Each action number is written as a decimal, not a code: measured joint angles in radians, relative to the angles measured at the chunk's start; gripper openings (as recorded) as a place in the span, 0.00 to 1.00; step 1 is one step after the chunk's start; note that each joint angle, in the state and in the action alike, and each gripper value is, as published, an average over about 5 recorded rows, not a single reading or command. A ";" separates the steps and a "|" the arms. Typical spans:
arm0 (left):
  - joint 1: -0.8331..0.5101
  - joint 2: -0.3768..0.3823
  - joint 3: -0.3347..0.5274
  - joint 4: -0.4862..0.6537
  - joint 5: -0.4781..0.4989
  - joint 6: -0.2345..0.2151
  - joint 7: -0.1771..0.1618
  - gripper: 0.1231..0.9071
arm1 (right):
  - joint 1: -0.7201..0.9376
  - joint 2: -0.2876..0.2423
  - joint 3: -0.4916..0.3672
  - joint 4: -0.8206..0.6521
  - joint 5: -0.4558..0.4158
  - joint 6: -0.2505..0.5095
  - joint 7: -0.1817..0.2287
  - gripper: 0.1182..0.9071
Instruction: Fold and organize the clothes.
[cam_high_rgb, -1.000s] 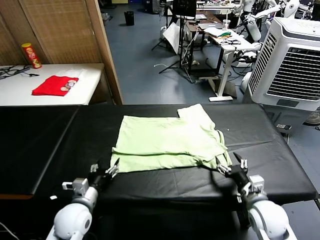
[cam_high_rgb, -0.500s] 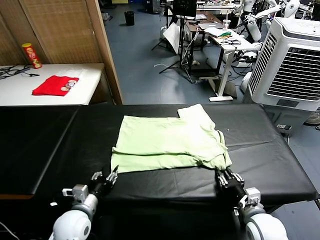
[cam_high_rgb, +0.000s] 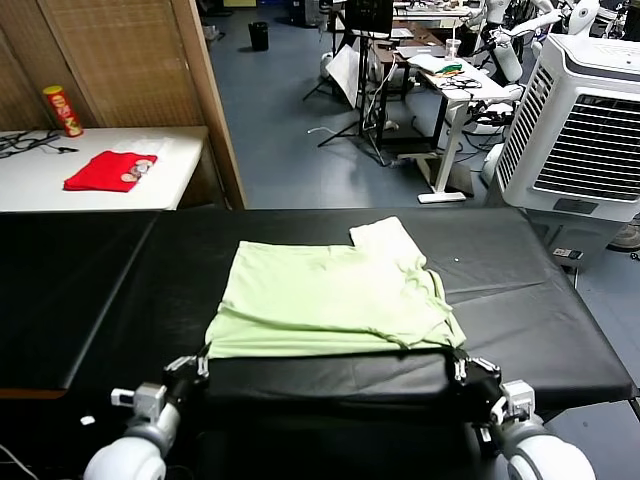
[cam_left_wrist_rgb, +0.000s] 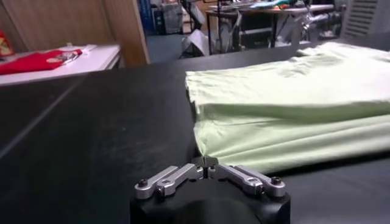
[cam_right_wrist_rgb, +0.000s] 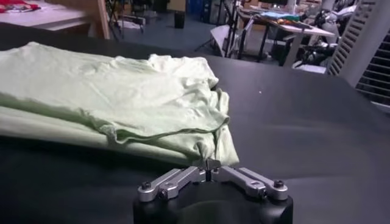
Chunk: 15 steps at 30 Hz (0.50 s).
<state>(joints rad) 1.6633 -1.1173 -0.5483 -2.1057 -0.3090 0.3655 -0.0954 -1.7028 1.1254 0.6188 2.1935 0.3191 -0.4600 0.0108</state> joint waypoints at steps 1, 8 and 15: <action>0.021 0.000 -0.005 -0.013 -0.001 0.003 -0.004 0.01 | -0.011 0.002 0.001 0.012 0.001 -0.008 0.000 0.03; 0.131 -0.006 -0.037 -0.092 -0.036 0.041 -0.041 0.19 | -0.076 0.010 0.014 0.104 0.007 -0.053 0.002 0.45; 0.166 -0.007 -0.070 -0.184 -0.115 0.162 -0.094 0.65 | -0.084 -0.003 0.044 0.182 0.066 -0.049 0.003 0.83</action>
<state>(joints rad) 1.8289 -1.1245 -0.6179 -2.2894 -0.4236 0.5275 -0.1894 -1.7864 1.1229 0.6624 2.3758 0.3848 -0.5094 0.0137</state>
